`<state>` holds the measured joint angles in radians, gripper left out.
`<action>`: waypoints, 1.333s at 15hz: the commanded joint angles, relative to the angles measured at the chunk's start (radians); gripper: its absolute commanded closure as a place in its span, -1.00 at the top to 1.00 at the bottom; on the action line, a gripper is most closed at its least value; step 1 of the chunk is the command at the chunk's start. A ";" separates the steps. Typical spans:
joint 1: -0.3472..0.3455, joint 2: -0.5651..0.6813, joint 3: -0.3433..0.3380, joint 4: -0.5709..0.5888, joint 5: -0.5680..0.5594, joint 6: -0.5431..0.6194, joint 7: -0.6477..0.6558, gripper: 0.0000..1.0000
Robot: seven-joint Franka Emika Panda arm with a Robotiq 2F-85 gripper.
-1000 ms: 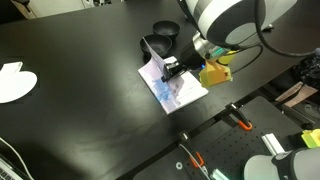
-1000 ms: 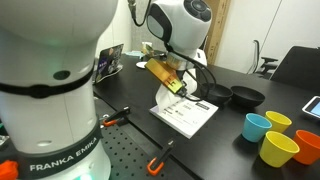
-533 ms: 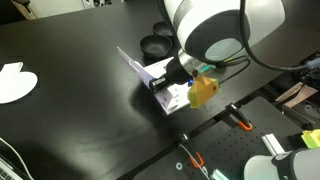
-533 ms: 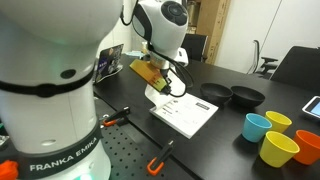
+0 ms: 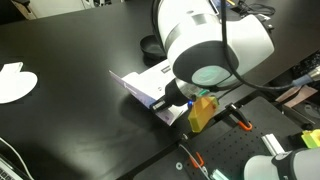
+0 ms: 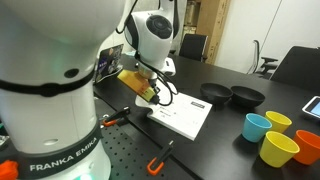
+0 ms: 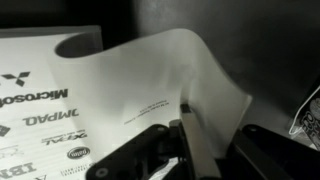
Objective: Open the book
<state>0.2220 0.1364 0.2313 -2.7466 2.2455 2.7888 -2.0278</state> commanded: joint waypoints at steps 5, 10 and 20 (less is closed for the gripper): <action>0.036 0.088 0.012 0.000 0.136 0.012 -0.132 -0.73; 0.040 0.115 0.034 -0.001 0.132 0.031 -0.080 0.06; 0.025 0.089 0.129 0.000 0.116 0.176 0.108 1.00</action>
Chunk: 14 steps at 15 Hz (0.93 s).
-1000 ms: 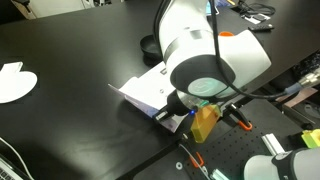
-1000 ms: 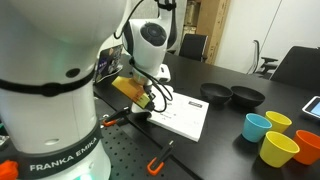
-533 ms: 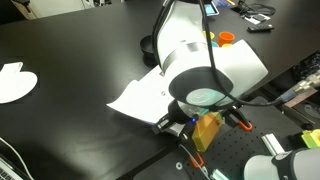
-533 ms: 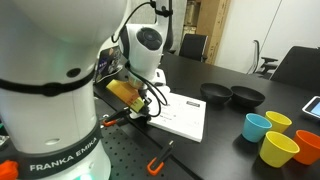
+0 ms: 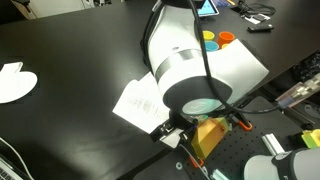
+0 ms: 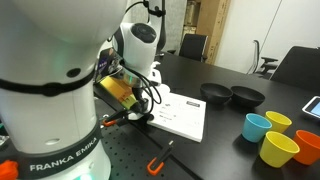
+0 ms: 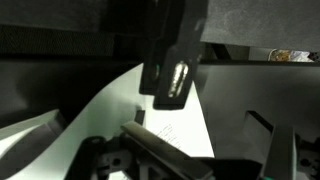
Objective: Open the book
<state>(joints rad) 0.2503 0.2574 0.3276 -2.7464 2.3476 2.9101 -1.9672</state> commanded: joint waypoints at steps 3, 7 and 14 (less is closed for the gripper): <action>-0.009 -0.060 0.051 0.004 0.017 0.081 0.095 1.00; -0.001 -0.101 0.065 -0.003 0.016 0.130 0.176 1.00; 0.003 -0.215 0.045 0.061 0.083 0.383 0.213 1.00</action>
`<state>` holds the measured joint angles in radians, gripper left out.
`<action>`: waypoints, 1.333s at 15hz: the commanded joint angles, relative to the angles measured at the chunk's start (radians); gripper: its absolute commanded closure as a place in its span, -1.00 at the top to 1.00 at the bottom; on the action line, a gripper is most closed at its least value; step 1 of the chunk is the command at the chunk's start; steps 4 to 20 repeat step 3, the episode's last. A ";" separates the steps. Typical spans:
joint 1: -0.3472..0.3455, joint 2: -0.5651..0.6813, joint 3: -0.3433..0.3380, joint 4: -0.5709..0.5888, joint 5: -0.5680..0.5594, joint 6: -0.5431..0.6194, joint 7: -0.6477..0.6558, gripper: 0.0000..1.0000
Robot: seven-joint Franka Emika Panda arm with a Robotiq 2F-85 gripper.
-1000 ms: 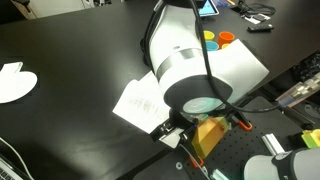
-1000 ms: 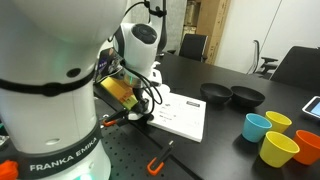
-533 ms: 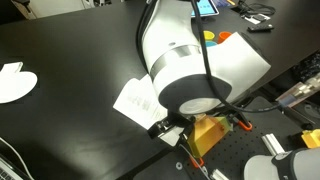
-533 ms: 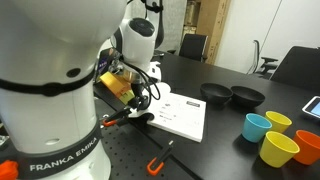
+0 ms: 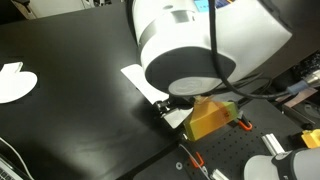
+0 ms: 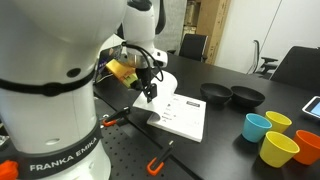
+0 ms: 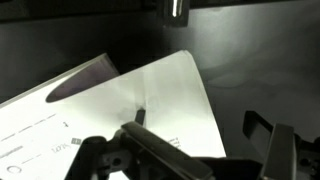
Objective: Open the book
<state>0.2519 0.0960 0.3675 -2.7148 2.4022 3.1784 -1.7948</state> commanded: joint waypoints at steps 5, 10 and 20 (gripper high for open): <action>0.034 -0.075 -0.017 0.022 -0.155 0.170 0.280 1.00; 0.034 -0.075 -0.017 0.022 -0.155 0.170 0.280 1.00; 0.034 -0.075 -0.017 0.022 -0.155 0.170 0.280 1.00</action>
